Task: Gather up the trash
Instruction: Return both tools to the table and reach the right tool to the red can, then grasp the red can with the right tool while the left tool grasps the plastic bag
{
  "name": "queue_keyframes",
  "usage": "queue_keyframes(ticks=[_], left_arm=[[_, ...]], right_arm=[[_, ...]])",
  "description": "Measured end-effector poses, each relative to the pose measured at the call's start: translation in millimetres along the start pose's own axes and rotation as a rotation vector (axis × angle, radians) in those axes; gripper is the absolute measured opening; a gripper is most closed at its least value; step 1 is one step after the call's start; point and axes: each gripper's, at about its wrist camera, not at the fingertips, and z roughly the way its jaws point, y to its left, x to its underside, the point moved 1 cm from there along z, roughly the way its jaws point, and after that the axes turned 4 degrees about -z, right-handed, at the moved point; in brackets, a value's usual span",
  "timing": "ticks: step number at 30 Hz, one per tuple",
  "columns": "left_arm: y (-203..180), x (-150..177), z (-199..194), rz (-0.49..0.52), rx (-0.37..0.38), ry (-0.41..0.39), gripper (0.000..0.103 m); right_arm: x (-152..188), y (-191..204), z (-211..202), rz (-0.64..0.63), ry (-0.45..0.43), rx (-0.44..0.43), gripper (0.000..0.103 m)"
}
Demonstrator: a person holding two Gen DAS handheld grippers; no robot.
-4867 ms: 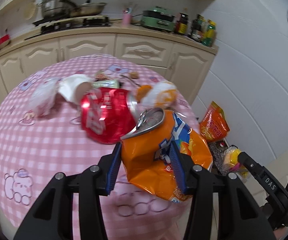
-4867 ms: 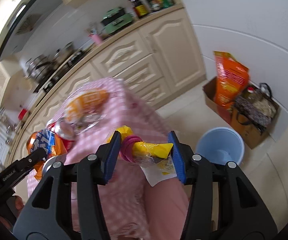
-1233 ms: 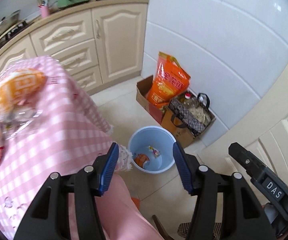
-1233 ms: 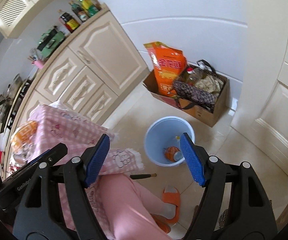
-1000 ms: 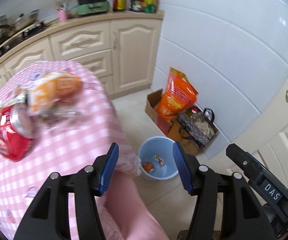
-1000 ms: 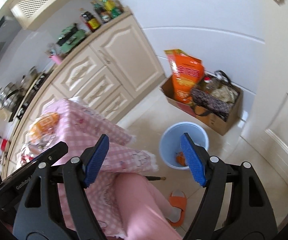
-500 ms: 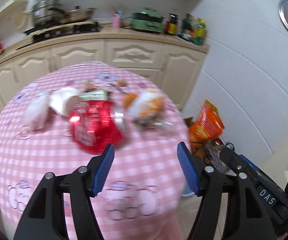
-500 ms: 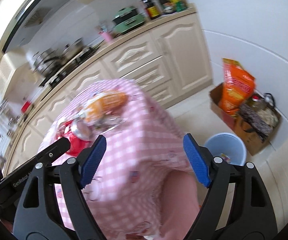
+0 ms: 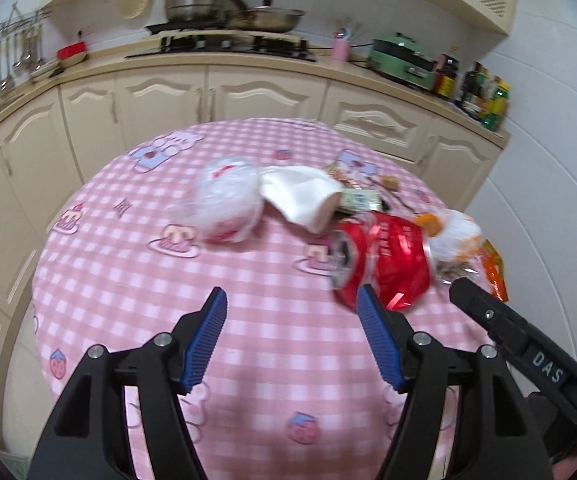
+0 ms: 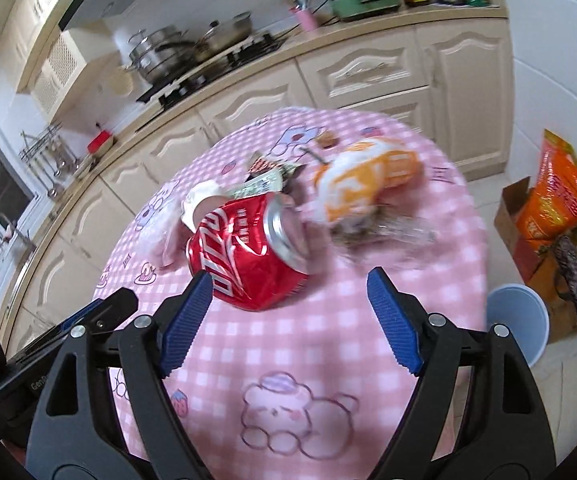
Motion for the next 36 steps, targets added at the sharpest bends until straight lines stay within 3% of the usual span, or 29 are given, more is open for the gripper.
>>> queue_keyframes(ticks=[5, 10, 13, 15, 23, 30, 36], left_arm=[[19.3, -4.8, 10.6, -0.040, -0.015, 0.020, 0.066], [29.3, -9.3, 23.0, -0.067, -0.026, 0.041, 0.066], [32.4, -11.9, 29.8, -0.078, -0.024, 0.058, 0.066], [31.7, -12.8, 32.4, -0.075, -0.022, 0.064, 0.066], [34.0, -22.8, 39.1, -0.082, -0.021, 0.066, 0.067], [46.0, -48.5, 54.9, -0.109, -0.083, 0.040, 0.079], [51.9, -67.2, 86.9, -0.097, -0.098, 0.103, 0.080]], right_arm=[[-7.6, 7.7, 24.6, -0.020, 0.023, 0.013, 0.076], [-12.1, 7.5, 52.6, -0.015, 0.076, 0.003, 0.041], [-12.1, 1.1, 54.7, 0.012, 0.065, -0.011, 0.027], [-13.7, 3.1, 50.3, -0.006, 0.046, -0.002, 0.023], [-23.9, 6.6, 32.4, -0.010, -0.008, -0.023, 0.021], [-41.2, 6.3, 15.4, -0.012, -0.064, -0.033, 0.020], [-58.3, 1.5, 7.0, 0.011, -0.099, -0.051, 0.020]])
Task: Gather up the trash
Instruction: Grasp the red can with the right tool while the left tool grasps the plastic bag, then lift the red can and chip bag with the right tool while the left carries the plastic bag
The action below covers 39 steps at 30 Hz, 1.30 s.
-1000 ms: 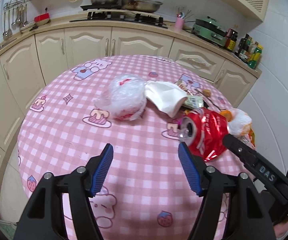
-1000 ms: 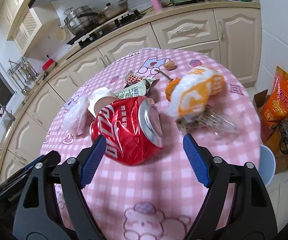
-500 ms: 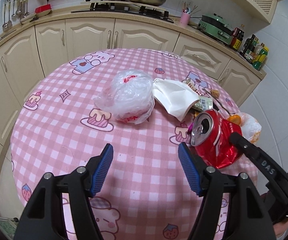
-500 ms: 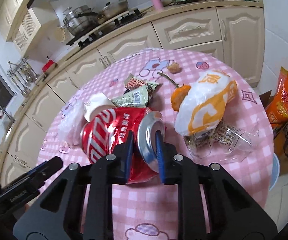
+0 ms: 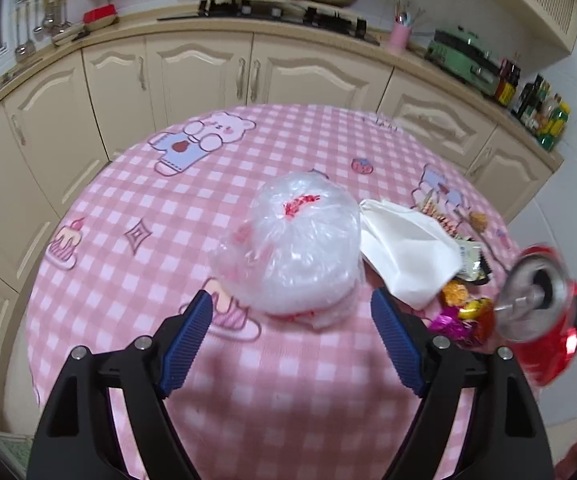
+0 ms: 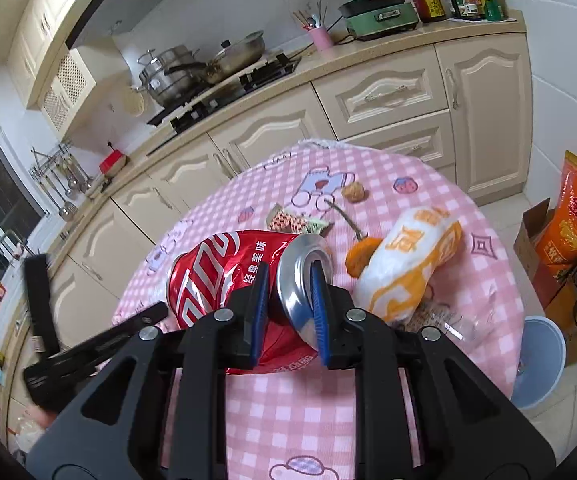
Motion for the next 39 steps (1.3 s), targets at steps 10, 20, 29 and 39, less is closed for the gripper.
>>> queue_keyframes(ticks=[10, 20, 29, 39], left_arm=[[5.4, -17.2, 31.9, 0.007, 0.060, 0.040, 0.052], [16.5, -10.9, 8.0, -0.012, 0.040, -0.033, 0.042], [16.0, 10.9, -35.6, 0.037, 0.036, -0.123, 0.038], [19.2, 38.4, -48.1, 0.058, 0.055, -0.103, 0.038]], right_arm=[[-18.9, -11.6, -3.1, 0.012, -0.050, 0.034, 0.015], [-20.2, -11.8, -5.2, 0.007, -0.051, 0.030, 0.003], [2.4, -4.5, -11.3, -0.084, -0.001, 0.057, 0.006], [39.2, -11.6, -56.9, -0.115, -0.015, 0.073, 0.084]])
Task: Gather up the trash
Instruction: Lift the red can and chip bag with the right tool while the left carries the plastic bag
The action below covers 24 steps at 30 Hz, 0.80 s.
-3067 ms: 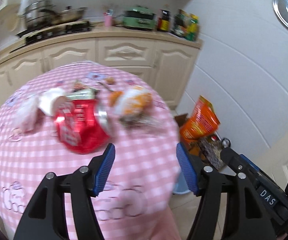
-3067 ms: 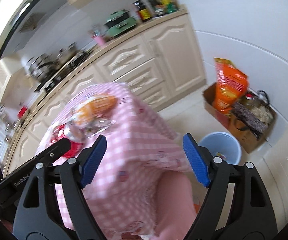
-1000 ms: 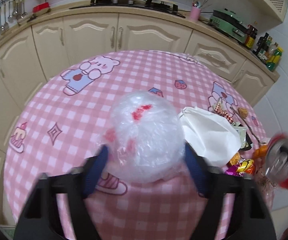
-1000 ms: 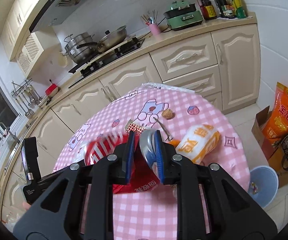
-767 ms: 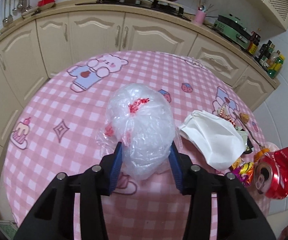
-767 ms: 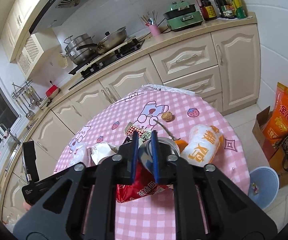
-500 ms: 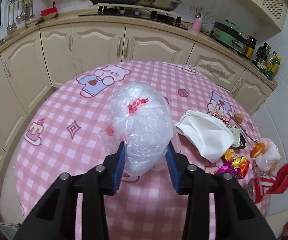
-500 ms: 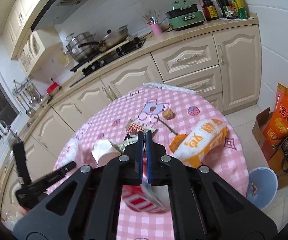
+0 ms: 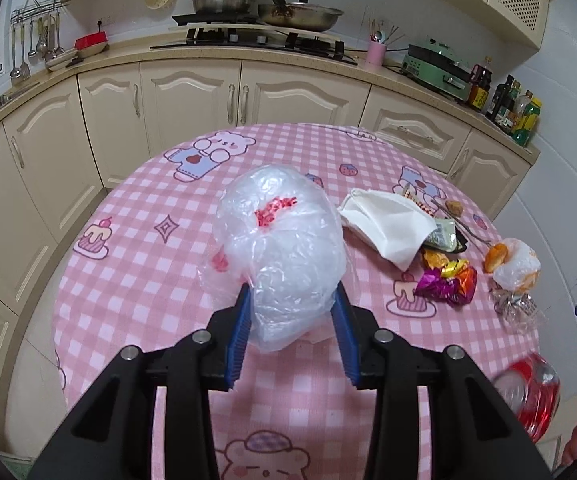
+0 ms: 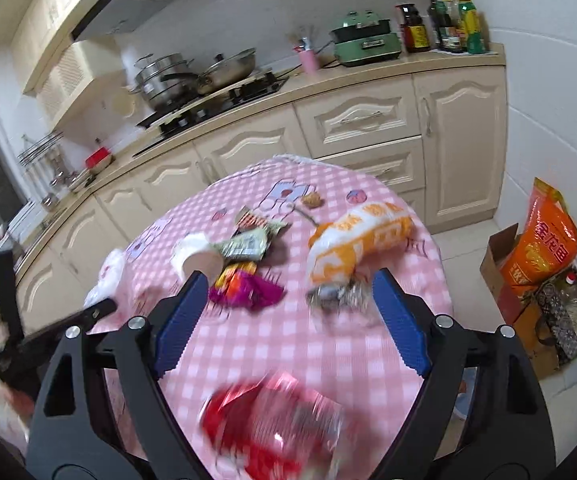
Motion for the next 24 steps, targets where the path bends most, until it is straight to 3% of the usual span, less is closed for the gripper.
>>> queue_keyframes(ticks=[4, 9, 15, 17, 18, 19, 24], left_arm=[[-1.2, 13.1, -6.4, 0.005, 0.023, 0.010, 0.038], [-4.7, 27.7, -14.0, 0.019, 0.037, 0.019, 0.038], [-6.2, 39.8, -14.8, 0.027, 0.028, 0.039, 0.038], [-6.0, 41.5, -16.4, 0.031, 0.032, 0.038, 0.038], [-6.5, 41.4, -17.2, 0.032, 0.032, 0.037, 0.038], [-6.7, 41.8, -18.3, 0.033, 0.032, 0.036, 0.038], [-12.4, 42.5, -24.1, 0.047, 0.045, 0.024, 0.038]], right_arm=[[21.8, 5.1, -2.6, -0.043, 0.063, -0.005, 0.089], [44.2, 3.4, 19.0, 0.004, 0.167, 0.004, 0.089], [63.2, 3.6, 29.8, 0.109, 0.172, -0.102, 0.091], [66.1, 2.9, 27.7, 0.123, 0.151, -0.129, 0.084], [66.8, 3.1, 25.1, 0.126, 0.141, -0.124, 0.069], [66.7, 3.8, 25.3, 0.114, 0.147, -0.098, 0.048], [62.7, 7.3, 20.7, 0.089, 0.122, -0.064, 0.047]])
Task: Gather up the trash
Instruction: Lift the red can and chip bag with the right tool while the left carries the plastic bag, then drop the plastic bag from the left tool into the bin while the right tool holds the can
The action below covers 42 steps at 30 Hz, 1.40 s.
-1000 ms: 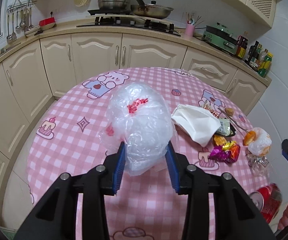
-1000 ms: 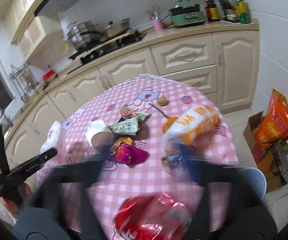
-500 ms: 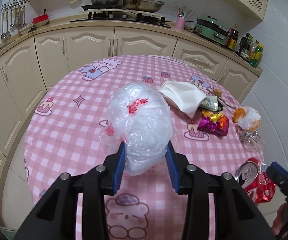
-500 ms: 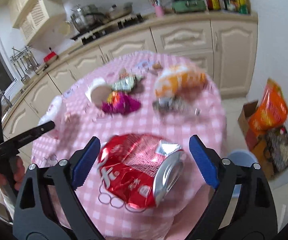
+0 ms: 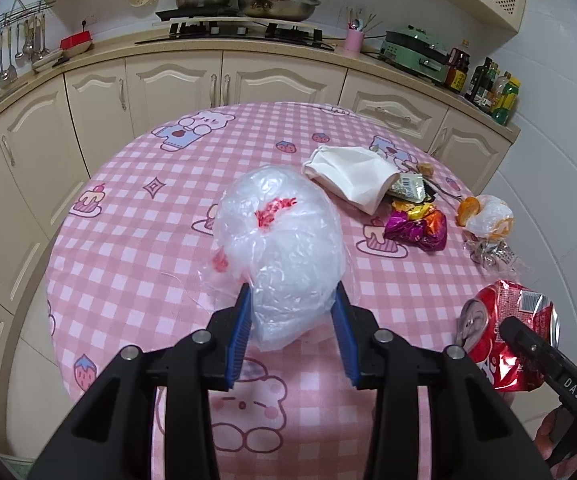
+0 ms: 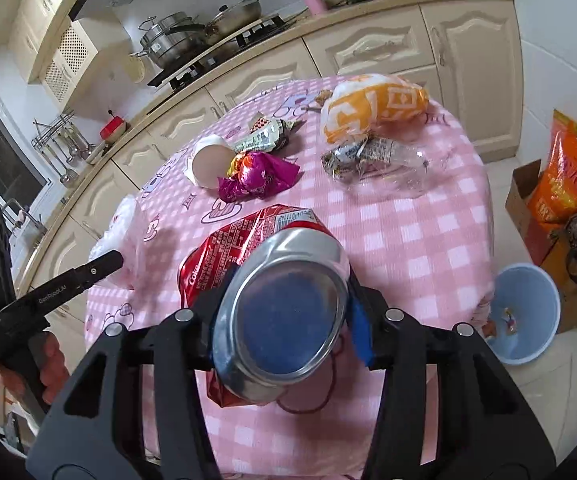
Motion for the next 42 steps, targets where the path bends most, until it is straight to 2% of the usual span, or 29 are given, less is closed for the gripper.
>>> queue_keyframes(ticks=[12, 26, 29, 35, 42], left_arm=[[-58.0, 4.7, -14.0, 0.129, 0.106, -0.022, 0.038], [-199.4, 37.1, -15.5, 0.411, 0.300, 0.017, 0.038], [-235.0, 50.9, -10.0, 0.475, 0.347, 0.055, 0.038], [-302.1, 89.1, 10.6, 0.622, 0.390, 0.144, 0.038], [-368.6, 133.6, 51.5, 0.742, 0.370, 0.249, 0.039]], right_arm=[[-3.0, -42.1, -45.3, 0.094, -0.100, 0.103, 0.044], [30.7, -154.4, -119.2, 0.349, -0.212, 0.289, 0.044], [42.6, -177.3, -130.9, 0.402, -0.221, 0.320, 0.044], [75.1, -225.3, -152.9, 0.535, -0.230, 0.394, 0.044], [103.5, -275.0, -162.1, 0.664, -0.206, 0.450, 0.044]])
